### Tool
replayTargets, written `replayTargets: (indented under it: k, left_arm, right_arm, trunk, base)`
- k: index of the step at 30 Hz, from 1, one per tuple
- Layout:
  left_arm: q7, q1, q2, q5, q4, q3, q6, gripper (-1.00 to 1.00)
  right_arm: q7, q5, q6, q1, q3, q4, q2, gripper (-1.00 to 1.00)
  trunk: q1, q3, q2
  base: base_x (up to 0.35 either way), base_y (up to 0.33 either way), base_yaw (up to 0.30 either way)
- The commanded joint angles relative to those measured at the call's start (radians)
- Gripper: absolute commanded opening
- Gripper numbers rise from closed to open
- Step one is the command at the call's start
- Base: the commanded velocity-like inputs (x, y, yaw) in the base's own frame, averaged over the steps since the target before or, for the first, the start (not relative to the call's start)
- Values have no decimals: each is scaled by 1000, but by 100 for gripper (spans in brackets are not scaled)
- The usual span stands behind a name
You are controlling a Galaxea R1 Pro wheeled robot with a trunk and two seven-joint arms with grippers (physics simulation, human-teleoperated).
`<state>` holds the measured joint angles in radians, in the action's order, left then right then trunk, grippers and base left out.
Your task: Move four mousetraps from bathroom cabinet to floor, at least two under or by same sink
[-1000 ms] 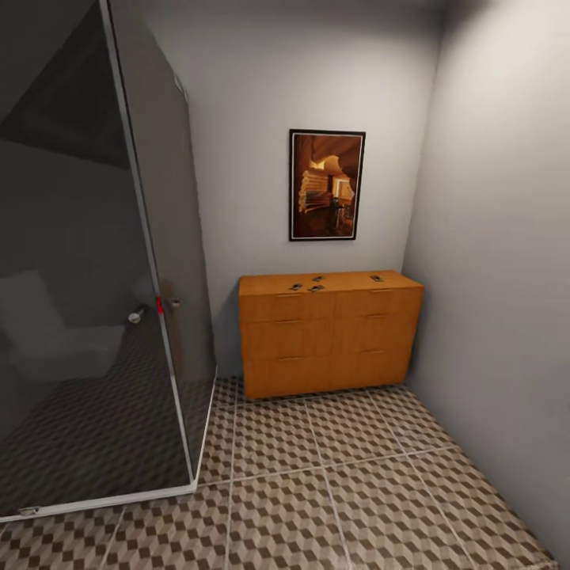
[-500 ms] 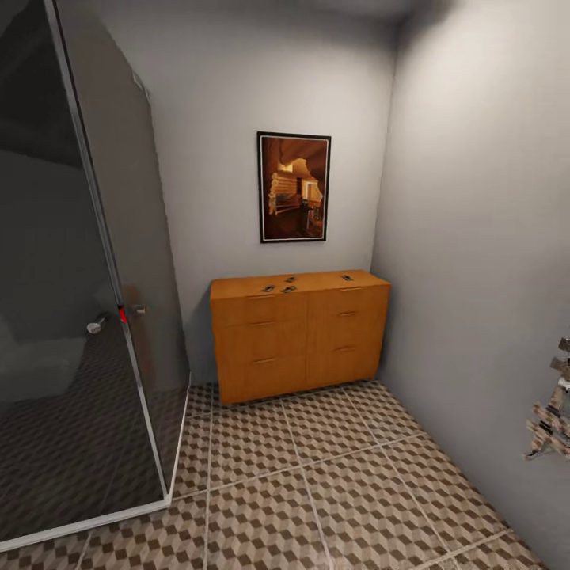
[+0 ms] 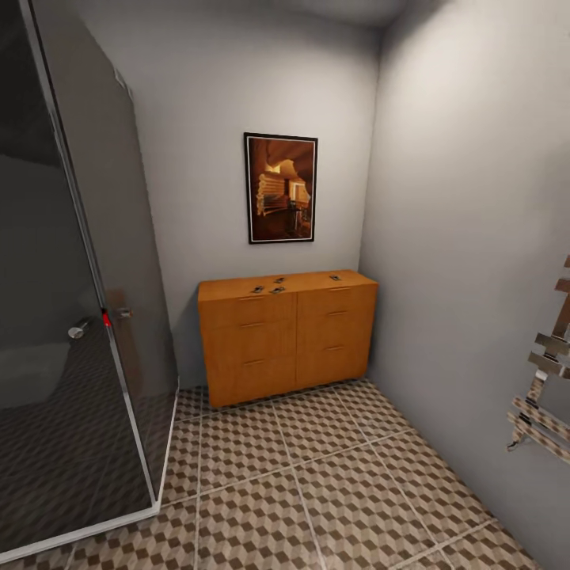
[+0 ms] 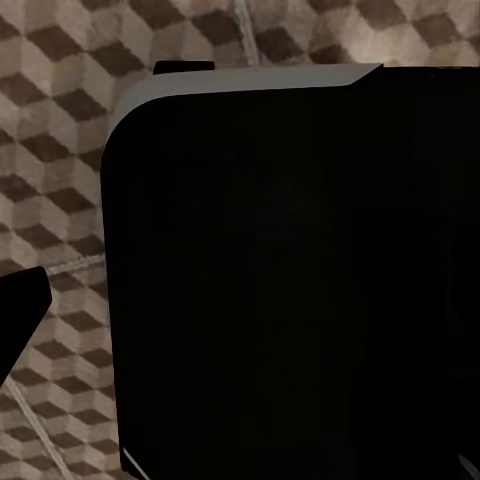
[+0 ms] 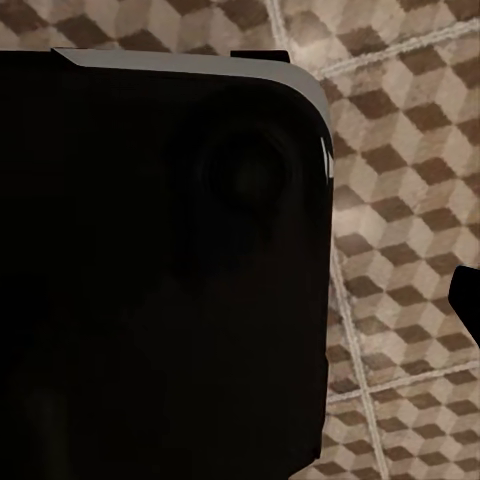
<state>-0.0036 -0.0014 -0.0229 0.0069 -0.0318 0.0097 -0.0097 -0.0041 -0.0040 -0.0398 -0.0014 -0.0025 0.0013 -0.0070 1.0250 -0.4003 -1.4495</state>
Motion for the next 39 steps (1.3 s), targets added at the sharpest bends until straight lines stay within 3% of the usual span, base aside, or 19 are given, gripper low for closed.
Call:
replayTargets:
  k: [1,39]
  left_arm:
    - [0,0,0,1,0,1,-1,100]
    - [1,0,1,1,0,1,-1,100]
  right_arm:
    - [-1,0,-3,0,0,0,0,100]
    - [-7,7,-3,0,4,0,-1,100]
  trunk:
    - [0,-1,0]
    - [0,-1,0]
  base:
    - [0,0,-21]
    - [0,0,-2]
